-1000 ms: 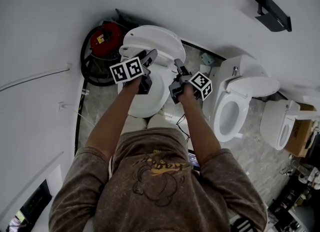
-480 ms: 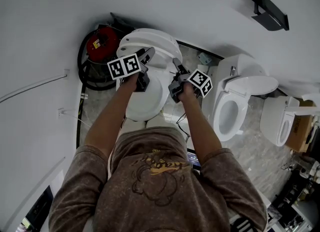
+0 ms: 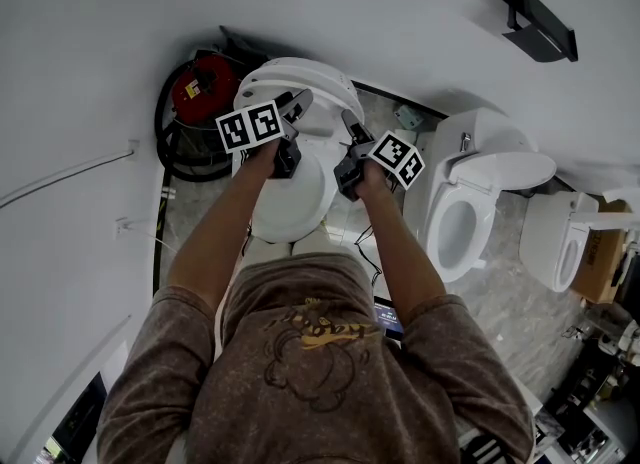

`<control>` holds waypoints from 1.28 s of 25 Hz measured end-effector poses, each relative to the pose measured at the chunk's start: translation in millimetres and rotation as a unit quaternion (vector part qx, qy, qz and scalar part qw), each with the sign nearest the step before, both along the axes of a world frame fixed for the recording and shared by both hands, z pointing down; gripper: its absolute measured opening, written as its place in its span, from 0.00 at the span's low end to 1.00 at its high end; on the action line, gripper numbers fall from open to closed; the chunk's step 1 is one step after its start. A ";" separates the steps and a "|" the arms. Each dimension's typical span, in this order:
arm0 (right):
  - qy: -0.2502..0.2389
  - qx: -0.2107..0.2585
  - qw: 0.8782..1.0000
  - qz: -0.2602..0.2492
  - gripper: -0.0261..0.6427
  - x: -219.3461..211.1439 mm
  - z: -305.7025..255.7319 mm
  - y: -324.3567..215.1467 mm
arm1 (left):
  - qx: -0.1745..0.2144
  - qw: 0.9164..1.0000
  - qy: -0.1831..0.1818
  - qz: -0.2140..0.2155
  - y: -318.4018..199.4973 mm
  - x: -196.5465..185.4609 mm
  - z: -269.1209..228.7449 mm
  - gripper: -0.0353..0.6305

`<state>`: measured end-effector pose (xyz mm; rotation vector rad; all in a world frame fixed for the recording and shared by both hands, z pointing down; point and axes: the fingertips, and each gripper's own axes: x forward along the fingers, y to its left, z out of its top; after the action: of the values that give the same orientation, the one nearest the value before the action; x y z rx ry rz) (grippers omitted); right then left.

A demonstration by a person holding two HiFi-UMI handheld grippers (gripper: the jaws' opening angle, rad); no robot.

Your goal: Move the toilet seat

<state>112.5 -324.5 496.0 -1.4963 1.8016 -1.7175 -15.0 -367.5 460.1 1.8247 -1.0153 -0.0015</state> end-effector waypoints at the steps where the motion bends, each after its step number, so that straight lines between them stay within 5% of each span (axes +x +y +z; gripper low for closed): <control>1: 0.002 0.003 1.000 -0.003 0.39 -0.1 -2.4 -0.2 | 0.002 1.000 -0.002 0.004 0.7 1.2 -1.3 0.40; 17: 0.065 0.076 0.991 -0.084 0.38 -25.8 -65.7 18.1 | 0.069 0.995 -0.028 0.061 39.4 1.9 -58.8 0.40; 25: 0.171 0.212 0.948 -0.167 0.35 -49.0 -155.2 36.6 | 0.134 0.983 -0.062 0.112 74.5 -25.3 -120.9 0.39; 32: 0.241 0.254 0.916 -0.196 0.31 -45.2 -201.0 72.6 | 0.196 0.969 -0.067 0.135 113.7 -49.0 -175.5 0.38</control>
<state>67.3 -251.9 295.0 -1.4664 2.6891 -0.8992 -64.0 -253.8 284.6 2.3418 -0.8942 0.0935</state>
